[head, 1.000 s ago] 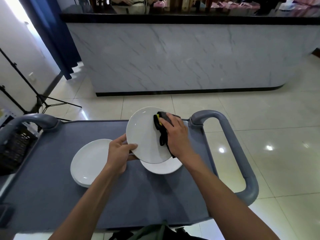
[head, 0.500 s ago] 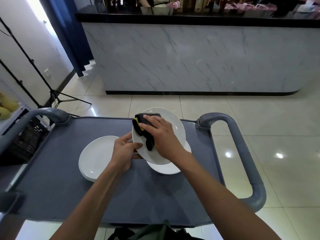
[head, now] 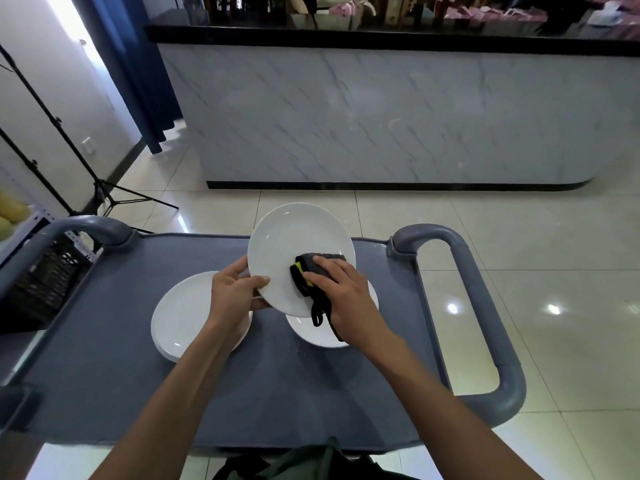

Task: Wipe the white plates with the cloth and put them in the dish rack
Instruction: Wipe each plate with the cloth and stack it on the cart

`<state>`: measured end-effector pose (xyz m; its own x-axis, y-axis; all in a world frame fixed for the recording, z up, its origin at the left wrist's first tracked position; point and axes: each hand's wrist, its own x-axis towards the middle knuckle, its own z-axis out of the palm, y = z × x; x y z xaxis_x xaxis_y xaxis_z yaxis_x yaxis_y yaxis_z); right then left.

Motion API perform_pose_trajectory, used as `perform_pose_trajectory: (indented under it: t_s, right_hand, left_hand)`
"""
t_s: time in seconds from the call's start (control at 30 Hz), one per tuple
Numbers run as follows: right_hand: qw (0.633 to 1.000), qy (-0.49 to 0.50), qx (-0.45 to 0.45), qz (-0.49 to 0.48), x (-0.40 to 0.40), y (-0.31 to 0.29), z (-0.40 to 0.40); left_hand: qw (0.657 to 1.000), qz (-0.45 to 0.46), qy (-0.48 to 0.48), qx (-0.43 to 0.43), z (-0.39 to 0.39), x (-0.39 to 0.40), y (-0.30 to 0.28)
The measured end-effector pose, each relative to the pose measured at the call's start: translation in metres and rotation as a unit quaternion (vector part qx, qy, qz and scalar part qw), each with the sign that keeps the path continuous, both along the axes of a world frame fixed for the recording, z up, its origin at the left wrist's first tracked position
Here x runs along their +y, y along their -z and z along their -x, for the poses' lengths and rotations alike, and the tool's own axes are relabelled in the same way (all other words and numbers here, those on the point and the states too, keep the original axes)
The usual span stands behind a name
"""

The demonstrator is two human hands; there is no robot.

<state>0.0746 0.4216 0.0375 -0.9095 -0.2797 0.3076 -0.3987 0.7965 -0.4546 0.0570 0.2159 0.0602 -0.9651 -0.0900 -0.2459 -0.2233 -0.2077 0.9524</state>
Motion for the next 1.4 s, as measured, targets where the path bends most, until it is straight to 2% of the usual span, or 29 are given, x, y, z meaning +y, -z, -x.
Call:
perform_pose_trajectory:
  t_s: [0.27,0.47,0.6,0.87,1.1,1.4]
  right_hand:
    - [1.000,-0.015,0.012,0.011,-0.017,-0.004,0.000]
    - [0.999,0.015,0.023,0.037,-0.035,-0.019,0.029]
    - [0.999,0.015,0.047,0.020,-0.037,-0.028,0.046]
    - [0.991,0.101,0.091,0.020,-0.027,-0.040,0.063]
    - [0.989,0.133,0.048,0.045,-0.003,-0.041,0.074]
    - [0.976,0.143,-0.005,0.166,0.015,-0.035,0.062]
  left_hand:
    - [0.999,0.011,0.032,0.006,0.004,0.010,-0.003]
    - [0.997,0.031,0.074,-0.004,0.002,0.009,0.001]
    - [0.996,0.030,0.085,-0.012,-0.002,0.008,0.005]
    - [0.998,0.023,0.053,0.004,-0.007,-0.004,0.003]
    - [1.000,-0.004,-0.015,0.013,-0.007,-0.004,0.009]
    - [0.997,-0.037,-0.049,0.036,0.003,-0.003,0.007]
